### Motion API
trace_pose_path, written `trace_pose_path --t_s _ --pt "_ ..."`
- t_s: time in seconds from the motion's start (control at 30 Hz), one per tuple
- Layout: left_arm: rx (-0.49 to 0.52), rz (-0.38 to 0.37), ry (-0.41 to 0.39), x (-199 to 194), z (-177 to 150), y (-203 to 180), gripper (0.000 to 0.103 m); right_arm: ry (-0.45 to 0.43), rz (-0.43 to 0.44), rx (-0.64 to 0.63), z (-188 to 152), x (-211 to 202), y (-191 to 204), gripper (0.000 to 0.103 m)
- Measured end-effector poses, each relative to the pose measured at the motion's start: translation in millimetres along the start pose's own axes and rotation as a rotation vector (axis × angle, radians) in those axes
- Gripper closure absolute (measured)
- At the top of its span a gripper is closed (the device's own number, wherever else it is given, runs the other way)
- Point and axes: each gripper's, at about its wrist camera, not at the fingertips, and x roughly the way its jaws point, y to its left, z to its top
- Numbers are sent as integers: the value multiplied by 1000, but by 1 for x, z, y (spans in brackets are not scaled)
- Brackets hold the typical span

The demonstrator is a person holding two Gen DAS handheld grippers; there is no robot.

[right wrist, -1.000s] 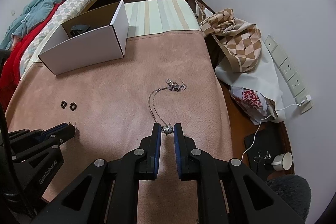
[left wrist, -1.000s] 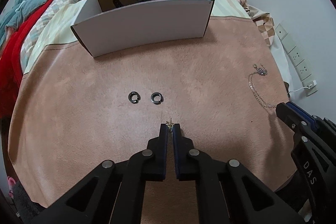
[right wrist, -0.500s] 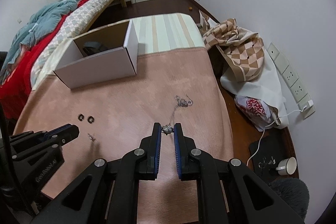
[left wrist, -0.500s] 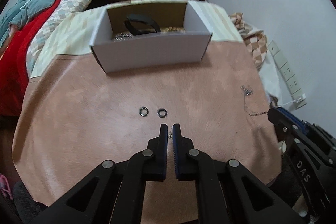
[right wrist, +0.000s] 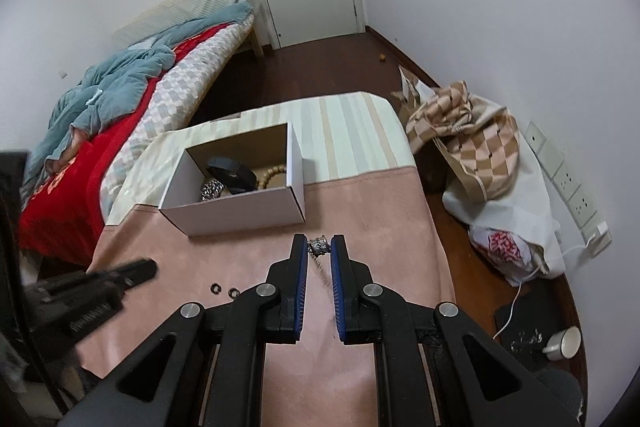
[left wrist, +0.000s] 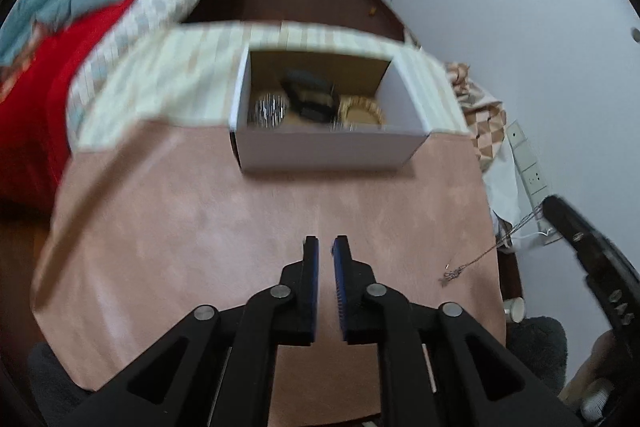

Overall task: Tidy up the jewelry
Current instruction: 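Lift the necklace toward the white box with the right tool while the left tool carries the earring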

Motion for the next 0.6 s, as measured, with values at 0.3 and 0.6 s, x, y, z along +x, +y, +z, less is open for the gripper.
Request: trace_pose_path --t_s 0.3,0.6 --pt "41 8 142 69 -31 -12 47 65 -26 3 -17 22 -6 95" --pt "180 73 97 82 -46 -39 92 92 -51 19 -24 30 -20 95"
